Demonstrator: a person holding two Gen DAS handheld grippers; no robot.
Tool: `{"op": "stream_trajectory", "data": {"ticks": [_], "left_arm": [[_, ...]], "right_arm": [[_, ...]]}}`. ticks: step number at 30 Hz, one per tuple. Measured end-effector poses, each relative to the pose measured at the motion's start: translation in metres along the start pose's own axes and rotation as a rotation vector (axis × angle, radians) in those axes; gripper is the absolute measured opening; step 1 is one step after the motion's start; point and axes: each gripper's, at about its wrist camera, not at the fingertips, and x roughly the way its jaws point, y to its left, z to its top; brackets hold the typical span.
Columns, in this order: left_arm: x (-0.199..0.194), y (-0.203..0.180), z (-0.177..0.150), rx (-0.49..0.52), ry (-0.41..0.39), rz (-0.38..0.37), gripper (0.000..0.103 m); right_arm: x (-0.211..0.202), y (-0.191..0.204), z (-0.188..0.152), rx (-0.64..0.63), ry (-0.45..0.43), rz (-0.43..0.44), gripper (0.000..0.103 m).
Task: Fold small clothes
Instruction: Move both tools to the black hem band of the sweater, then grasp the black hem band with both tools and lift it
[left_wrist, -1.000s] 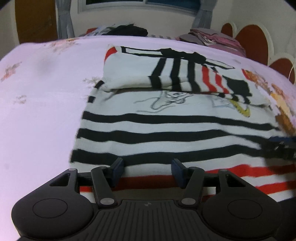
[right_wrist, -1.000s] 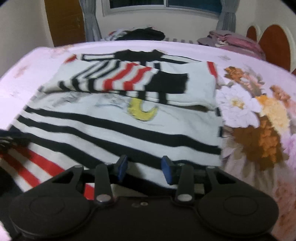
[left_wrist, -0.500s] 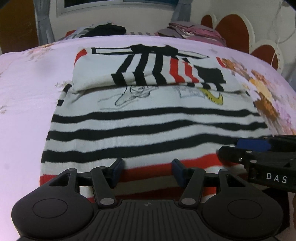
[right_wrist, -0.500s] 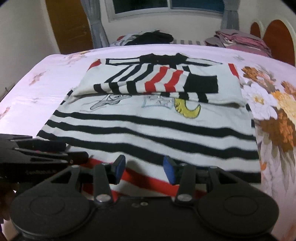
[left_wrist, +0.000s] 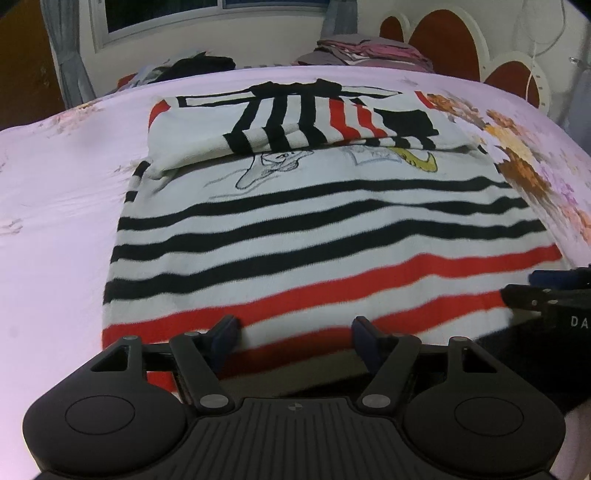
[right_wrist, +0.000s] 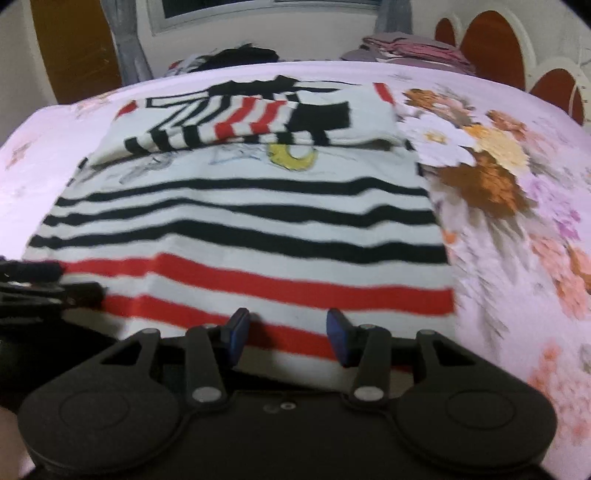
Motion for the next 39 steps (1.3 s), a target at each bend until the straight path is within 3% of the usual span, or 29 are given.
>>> {"op": "stream_trajectory", "data": {"ticks": [5, 7, 13, 17, 20, 30, 34, 37, 38, 39], "left_arm": [[-0.020, 0.012, -0.015, -0.027, -0.008, -0.010, 0.069], [-0.033, 0.020, -0.023, -0.058, -0.023, -0.019, 0.069], [-0.054, 0.045, -0.047, -0.124, -0.020, -0.018, 0.069], [-0.056, 0.055, -0.064, -0.143, 0.004, 0.004, 0.069], [-0.060, 0.063, -0.078, -0.174, 0.011, 0.003, 0.069], [-0.058, 0.076, -0.090, -0.261, 0.010, -0.130, 0.069], [-0.055, 0.073, -0.086, -0.261, 0.019, -0.165, 0.069], [-0.052, 0.071, -0.082, -0.258, 0.024, -0.187, 0.069], [-0.051, 0.072, -0.082, -0.263, 0.024, -0.196, 0.067], [-0.050, 0.073, -0.081, -0.270, 0.020, -0.205, 0.044]], "right_arm": [[-0.023, -0.004, -0.010, 0.053, -0.031, 0.028, 0.049], [-0.033, 0.000, -0.017, 0.043, -0.043, 0.048, 0.053], [-0.045, 0.014, -0.036, 0.017, -0.041, 0.067, 0.053], [-0.040, 0.012, -0.046, 0.008, -0.005, -0.004, 0.053], [-0.049, -0.001, -0.051, 0.042, -0.025, -0.017, 0.054], [-0.060, -0.042, -0.067, 0.143, -0.028, -0.131, 0.058], [-0.057, -0.045, -0.075, 0.200, -0.005, -0.098, 0.058], [-0.055, -0.042, -0.075, 0.216, 0.000, -0.070, 0.052], [-0.054, -0.041, -0.073, 0.232, 0.004, -0.050, 0.046], [-0.053, -0.041, -0.072, 0.240, 0.007, -0.039, 0.038]]}}
